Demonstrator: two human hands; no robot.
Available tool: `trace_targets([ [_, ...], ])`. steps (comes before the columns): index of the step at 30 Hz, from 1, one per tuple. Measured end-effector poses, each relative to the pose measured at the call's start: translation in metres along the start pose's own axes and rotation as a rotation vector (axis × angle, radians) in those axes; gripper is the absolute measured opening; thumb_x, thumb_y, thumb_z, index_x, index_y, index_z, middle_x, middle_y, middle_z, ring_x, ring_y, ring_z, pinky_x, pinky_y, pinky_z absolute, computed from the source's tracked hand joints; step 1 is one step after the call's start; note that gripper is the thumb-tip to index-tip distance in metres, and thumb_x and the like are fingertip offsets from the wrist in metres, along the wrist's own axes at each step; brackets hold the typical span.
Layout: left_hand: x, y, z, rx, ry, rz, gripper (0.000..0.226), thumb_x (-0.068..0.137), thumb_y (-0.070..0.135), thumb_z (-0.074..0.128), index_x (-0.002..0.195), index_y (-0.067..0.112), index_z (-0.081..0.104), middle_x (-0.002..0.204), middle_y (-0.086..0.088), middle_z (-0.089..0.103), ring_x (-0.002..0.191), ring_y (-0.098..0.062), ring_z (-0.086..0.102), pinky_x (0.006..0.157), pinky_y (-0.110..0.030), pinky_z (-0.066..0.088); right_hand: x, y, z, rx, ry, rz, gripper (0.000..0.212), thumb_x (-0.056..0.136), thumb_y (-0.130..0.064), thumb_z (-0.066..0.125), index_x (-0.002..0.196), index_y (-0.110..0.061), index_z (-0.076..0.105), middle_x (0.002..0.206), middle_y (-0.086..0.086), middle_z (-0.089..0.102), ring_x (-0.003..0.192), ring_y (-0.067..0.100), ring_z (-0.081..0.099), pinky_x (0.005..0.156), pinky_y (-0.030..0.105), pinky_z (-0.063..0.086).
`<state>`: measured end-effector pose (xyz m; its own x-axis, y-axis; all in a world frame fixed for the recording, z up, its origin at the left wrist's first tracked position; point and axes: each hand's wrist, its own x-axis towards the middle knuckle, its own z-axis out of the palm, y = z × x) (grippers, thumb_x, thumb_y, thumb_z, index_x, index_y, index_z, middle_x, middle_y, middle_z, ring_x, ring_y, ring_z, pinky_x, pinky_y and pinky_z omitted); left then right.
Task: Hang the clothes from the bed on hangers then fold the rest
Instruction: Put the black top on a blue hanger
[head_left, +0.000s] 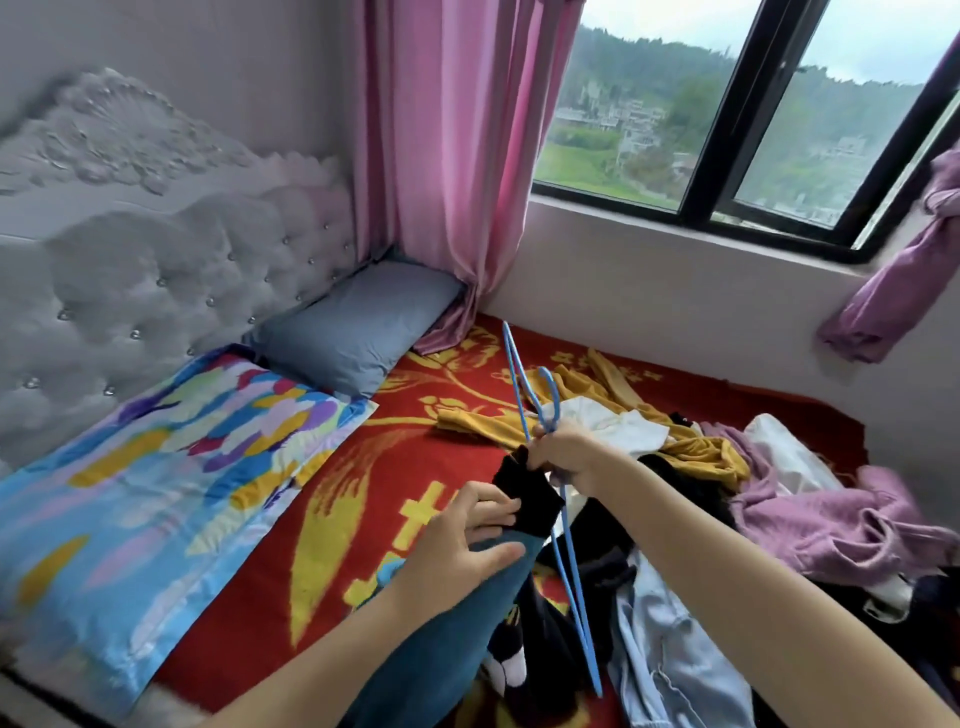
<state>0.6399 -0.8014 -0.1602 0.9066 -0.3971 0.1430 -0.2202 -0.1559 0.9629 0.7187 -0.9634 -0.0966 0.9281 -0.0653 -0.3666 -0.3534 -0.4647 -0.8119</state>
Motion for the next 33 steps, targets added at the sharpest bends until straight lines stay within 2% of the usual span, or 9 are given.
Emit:
trace_targets([
  [3,0.013,-0.013,-0.017,0.012,0.253,-0.012,0.014,0.085,0.013,0.067,0.091,0.022,0.059,0.108,0.010,0.063,0.096,-0.002,0.060,0.087,-0.028,0.048,-0.011,-0.014,-0.036,-0.049,0.083,-0.112,0.036,0.079,0.014,0.043,0.069,-0.020,0.035,0.069,0.003,0.038,0.055,0.014,0.036,0.038,0.020,0.029],
  [5,0.032,-0.018,-0.025,0.053,0.311,-0.079,0.019,0.085,0.017,0.067,0.101,0.023,0.058,0.113,0.004,0.058,0.102,-0.013,0.056,0.089,-0.035,0.046,-0.023,-0.029,-0.057,-0.096,0.126,-0.195,0.036,0.080,0.013,0.041,0.067,-0.020,0.037,0.064,0.001,0.035,0.048,0.009,0.035,0.035,0.017,0.023],
  [8,0.059,-0.015,-0.027,0.088,0.115,-0.156,0.056,0.085,0.036,0.067,0.134,0.026,0.043,0.134,-0.002,0.042,0.127,-0.016,0.037,0.103,-0.036,0.037,-0.046,-0.059,-0.089,-0.192,0.145,-0.356,0.036,0.081,0.016,0.040,0.066,-0.016,0.037,0.061,0.002,0.033,0.040,0.004,0.032,0.033,0.014,0.022],
  [12,0.093,0.019,-0.017,0.014,-0.082,-0.064,0.100,0.060,0.073,0.054,0.147,0.034,0.023,0.154,-0.002,0.022,0.140,-0.018,0.022,0.109,-0.035,0.026,-0.085,-0.100,-0.125,-0.118,0.102,-0.531,0.038,0.079,0.022,0.037,0.067,-0.014,0.033,0.064,0.003,0.033,0.050,0.007,0.035,0.045,0.017,0.025],
  [16,0.123,0.064,0.005,0.056,-0.320,0.092,0.099,0.070,0.059,0.063,0.149,0.035,0.008,0.156,0.004,0.014,0.141,-0.015,0.017,0.111,-0.030,0.021,-0.118,-0.133,-0.148,-0.037,0.156,-0.624,0.021,0.060,0.000,0.042,0.069,-0.016,0.032,0.070,0.005,0.033,0.060,0.012,0.032,0.051,0.019,0.025],
  [19,0.135,0.084,0.019,-0.168,-0.408,0.144,0.079,0.086,0.025,0.067,0.148,0.030,0.018,0.145,0.001,0.038,0.122,-0.002,0.045,0.096,-0.014,0.040,-0.129,-0.145,-0.162,-0.018,0.256,-0.656,0.025,0.064,0.006,0.043,0.067,-0.016,0.030,0.064,0.004,0.033,0.049,0.007,0.035,0.042,0.014,0.025],
  [23,0.140,0.081,0.027,-0.215,-0.382,0.173,0.056,0.082,-0.003,0.066,0.132,0.015,0.048,0.112,0.000,0.060,0.093,0.005,0.060,0.079,-0.009,0.046,-0.137,-0.142,-0.179,0.088,0.361,-0.663,0.024,0.059,0.005,0.038,0.064,-0.017,0.029,0.047,-0.004,0.037,0.041,0.007,0.033,0.039,0.018,0.020],
  [27,0.141,0.078,0.017,-0.285,-0.257,0.203,0.009,0.081,-0.003,0.066,0.087,0.004,0.068,0.075,0.006,0.065,0.066,0.000,0.060,0.064,-0.013,0.046,-0.141,-0.128,-0.202,0.118,0.470,-0.621,0.033,0.068,0.014,0.034,0.065,-0.019,0.031,0.045,-0.009,0.037,0.041,0.007,0.032,0.038,0.019,0.019],
  [33,0.150,0.108,-0.051,-0.296,-0.085,0.250,0.025,0.077,-0.001,0.070,0.068,0.022,0.076,0.067,0.005,0.071,0.060,-0.003,0.064,0.054,-0.014,0.048,-0.133,-0.076,-0.225,-0.098,0.607,-0.549,0.045,0.078,0.025,0.033,0.063,-0.017,0.031,0.057,0.000,0.031,0.044,0.000,0.029,0.042,0.014,0.021],
])
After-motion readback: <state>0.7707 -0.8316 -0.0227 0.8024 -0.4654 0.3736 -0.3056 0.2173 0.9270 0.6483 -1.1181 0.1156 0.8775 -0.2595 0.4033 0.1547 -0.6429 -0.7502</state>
